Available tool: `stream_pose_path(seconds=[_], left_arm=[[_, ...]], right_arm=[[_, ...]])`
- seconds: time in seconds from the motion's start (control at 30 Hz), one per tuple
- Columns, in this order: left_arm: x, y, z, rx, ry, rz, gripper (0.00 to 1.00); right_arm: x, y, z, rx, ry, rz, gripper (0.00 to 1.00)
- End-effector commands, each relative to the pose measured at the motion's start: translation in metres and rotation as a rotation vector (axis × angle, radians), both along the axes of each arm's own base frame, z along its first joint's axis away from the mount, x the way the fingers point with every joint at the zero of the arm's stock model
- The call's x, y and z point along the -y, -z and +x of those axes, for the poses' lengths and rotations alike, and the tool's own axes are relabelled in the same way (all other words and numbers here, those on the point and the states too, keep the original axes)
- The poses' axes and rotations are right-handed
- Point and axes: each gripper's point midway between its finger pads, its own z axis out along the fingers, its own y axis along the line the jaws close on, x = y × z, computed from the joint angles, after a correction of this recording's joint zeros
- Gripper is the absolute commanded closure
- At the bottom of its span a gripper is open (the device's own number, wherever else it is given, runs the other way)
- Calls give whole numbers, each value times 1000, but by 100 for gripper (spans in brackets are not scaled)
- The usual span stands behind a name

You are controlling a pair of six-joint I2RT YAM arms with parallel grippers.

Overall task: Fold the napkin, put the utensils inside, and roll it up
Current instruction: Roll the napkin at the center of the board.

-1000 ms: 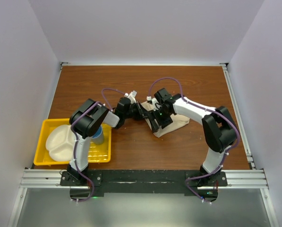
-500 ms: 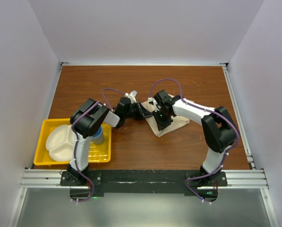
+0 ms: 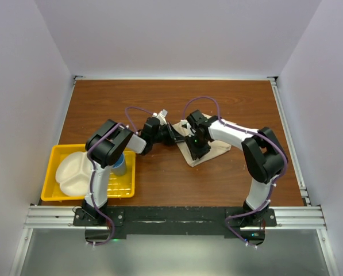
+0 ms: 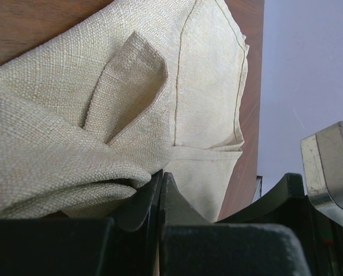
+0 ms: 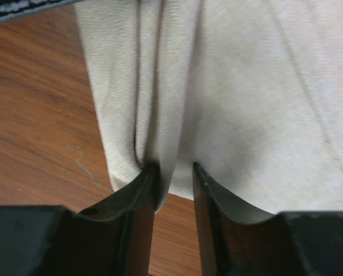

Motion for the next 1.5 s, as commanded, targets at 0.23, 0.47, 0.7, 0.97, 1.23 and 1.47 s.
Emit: stream_pose_path(seconds=[0.23, 0.47, 0.7, 0.97, 1.23, 1.47], left_arm=[[-33, 86, -34, -224, -27, 222, 100], [-32, 85, -33, -222, -30, 220, 100], [-31, 81, -31, -220, -35, 214, 100], [-29, 71, -30, -199, -20, 215, 100], [-29, 1, -5, -75, 3, 258, 80], [-49, -60, 5, -25, 3, 336, 59]], right_arm=[[-26, -68, 41, 169, -59, 71, 53], [-54, -47, 55, 139, -108, 148, 36], [-51, -20, 63, 145, -126, 107, 34], [-36, 7, 48, 113, -95, 66, 67], [-40, 31, 31, -40, -11, 321, 100], [-42, 36, 26, -164, 39, 524, 100]])
